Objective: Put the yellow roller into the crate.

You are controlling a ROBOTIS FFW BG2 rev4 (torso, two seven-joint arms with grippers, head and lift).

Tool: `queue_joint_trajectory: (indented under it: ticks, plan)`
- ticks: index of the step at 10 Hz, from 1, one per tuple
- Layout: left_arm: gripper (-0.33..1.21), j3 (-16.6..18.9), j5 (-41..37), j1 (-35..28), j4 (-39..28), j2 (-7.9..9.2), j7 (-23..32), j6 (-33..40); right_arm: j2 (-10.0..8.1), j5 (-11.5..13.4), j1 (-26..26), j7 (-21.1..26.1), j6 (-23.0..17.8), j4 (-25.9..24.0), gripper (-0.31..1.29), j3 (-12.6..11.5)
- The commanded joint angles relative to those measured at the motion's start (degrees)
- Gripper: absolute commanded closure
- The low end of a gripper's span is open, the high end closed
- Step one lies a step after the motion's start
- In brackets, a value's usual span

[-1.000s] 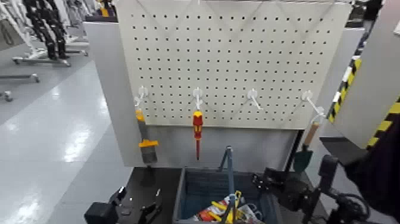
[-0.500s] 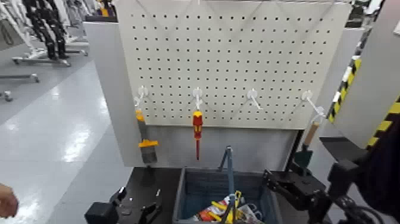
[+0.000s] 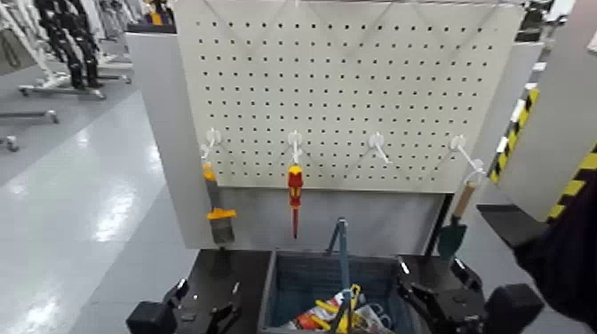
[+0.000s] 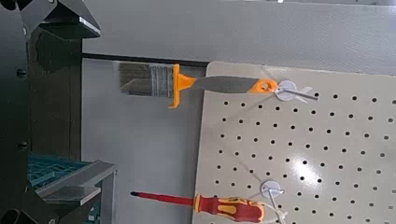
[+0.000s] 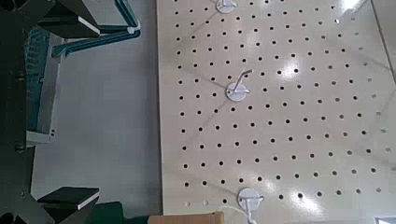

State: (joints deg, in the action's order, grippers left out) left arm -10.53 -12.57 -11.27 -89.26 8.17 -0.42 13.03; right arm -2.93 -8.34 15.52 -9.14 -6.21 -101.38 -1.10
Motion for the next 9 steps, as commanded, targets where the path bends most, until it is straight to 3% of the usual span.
queue_joint_trajectory:
  ticks: [1,5,9]
  plan:
    - [0.12,-0.02,0.0,0.11,0.05,0.0,-0.1,-0.11,0.47,1.93,2.59,4.83,-4.42,0.3,0.11,2.42]
    - [0.12,0.25,0.0,-0.07,0.05,0.0,-0.1,0.06,2.14,3.16,5.93,7.99,-10.92,1.18,0.13,2.86]
    - [0.12,0.33,-0.18,-0.24,-0.03,0.18,-0.1,0.24,2.49,4.21,7.42,9.14,-10.75,1.54,0.13,4.0]
